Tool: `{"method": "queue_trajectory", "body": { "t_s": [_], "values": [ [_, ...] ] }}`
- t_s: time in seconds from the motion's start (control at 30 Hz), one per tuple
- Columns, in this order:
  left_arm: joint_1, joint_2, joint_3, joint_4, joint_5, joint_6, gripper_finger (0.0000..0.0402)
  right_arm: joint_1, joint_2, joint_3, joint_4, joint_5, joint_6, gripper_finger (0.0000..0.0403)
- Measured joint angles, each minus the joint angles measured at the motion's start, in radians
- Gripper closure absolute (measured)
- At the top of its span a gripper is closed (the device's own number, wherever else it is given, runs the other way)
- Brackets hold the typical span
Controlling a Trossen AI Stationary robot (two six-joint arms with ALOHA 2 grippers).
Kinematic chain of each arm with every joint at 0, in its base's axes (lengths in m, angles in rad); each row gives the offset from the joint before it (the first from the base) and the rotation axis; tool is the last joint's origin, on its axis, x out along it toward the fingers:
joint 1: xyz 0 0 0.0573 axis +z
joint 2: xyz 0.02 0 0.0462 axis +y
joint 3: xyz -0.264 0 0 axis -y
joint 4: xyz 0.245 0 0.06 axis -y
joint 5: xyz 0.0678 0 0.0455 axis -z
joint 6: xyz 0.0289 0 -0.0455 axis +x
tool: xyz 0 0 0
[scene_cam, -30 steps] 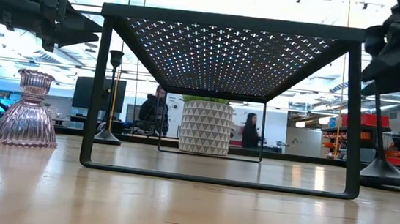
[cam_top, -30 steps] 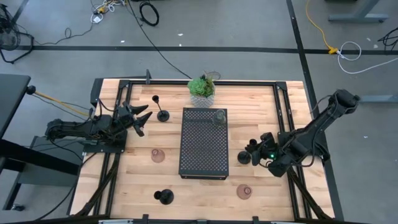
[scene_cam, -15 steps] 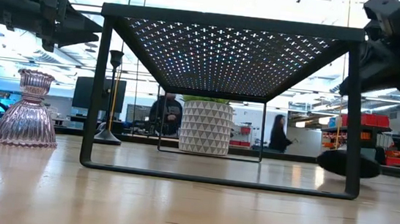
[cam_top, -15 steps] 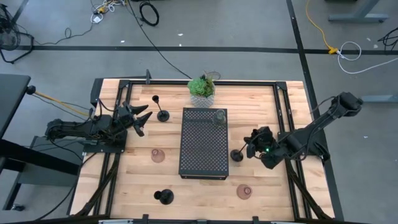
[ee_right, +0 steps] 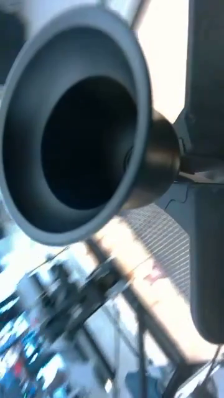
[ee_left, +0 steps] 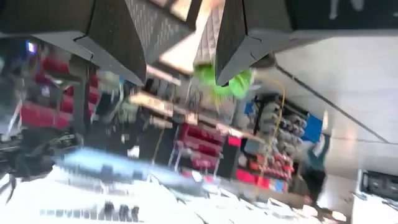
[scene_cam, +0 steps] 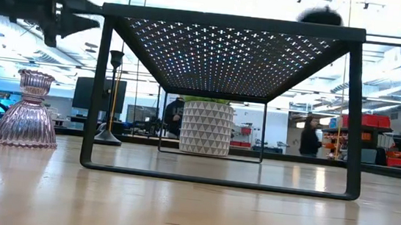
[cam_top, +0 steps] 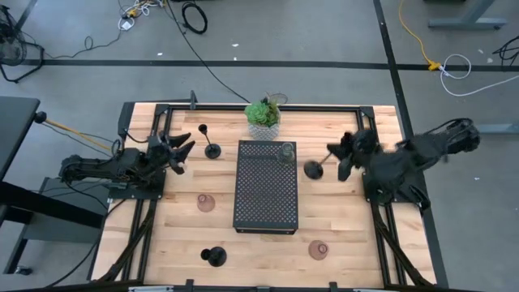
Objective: Pick & Place candle stick holders
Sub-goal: Put the black candle holder in the middle on the shelf
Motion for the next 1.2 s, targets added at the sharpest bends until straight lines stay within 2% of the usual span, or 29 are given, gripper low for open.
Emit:
{"method": "queue_trajectory", "body": {
  "t_s": [0.13,0.3,0.43,0.5,0.53,0.63,0.73,0.93,1.03,1.1,1.2],
  "values": [
    [0.0,0.0,0.0,0.121,0.013,-0.02,0.0204,-0.039,0.082,0.22,-0.003,-0.02,-0.225,0.0401],
    [0.0,0.0,0.0,0.211,0.013,-0.011,0.0204,-0.092,0.196,0.436,-0.012,-0.029,-0.353,0.0401],
    [0.0,0.0,0.001,0.313,0.052,-0.151,0.0204,-0.136,0.299,0.564,-0.013,-0.097,-0.428,0.0401],
    [0.001,0.002,0.023,0.323,0.116,-0.2,0.0204,-0.16,0.347,0.608,-0.013,-0.143,-0.45,0.0401],
    [0.0,0.011,0.047,0.3,0.182,-0.213,0.0204,-0.173,0.371,0.629,-0.014,-0.164,-0.46,0.0401],
    [-0.003,0.084,0.165,0.143,0.379,-0.278,0.0204,-0.217,0.434,0.692,-0.007,-0.211,-0.472,0.0401],
    [-0.002,0.208,0.33,-0.006,0.451,-0.266,0.0204,-0.255,0.493,0.746,0.068,-0.281,-0.475,0.0401],
    [-0.002,0.496,0.674,-0.224,0.616,-0.096,0.0204,-0.293,0.628,0.801,0.163,-0.461,-0.475,0.0401],
    [-0.001,0.636,0.829,-0.346,0.644,-0.052,0.0204,-0.305,0.674,0.824,0.187,-0.528,-0.47,0.0402],
    [-0.001,0.725,0.913,-0.412,0.653,-0.05,0.0204,-0.306,0.686,0.836,0.192,-0.535,-0.502,0.0402],
    [-0.001,0.853,1.005,-0.423,0.659,-0.044,0.0204,-0.306,0.692,0.839,0.189,-0.566,-0.543,0.0402]
  ]
}}
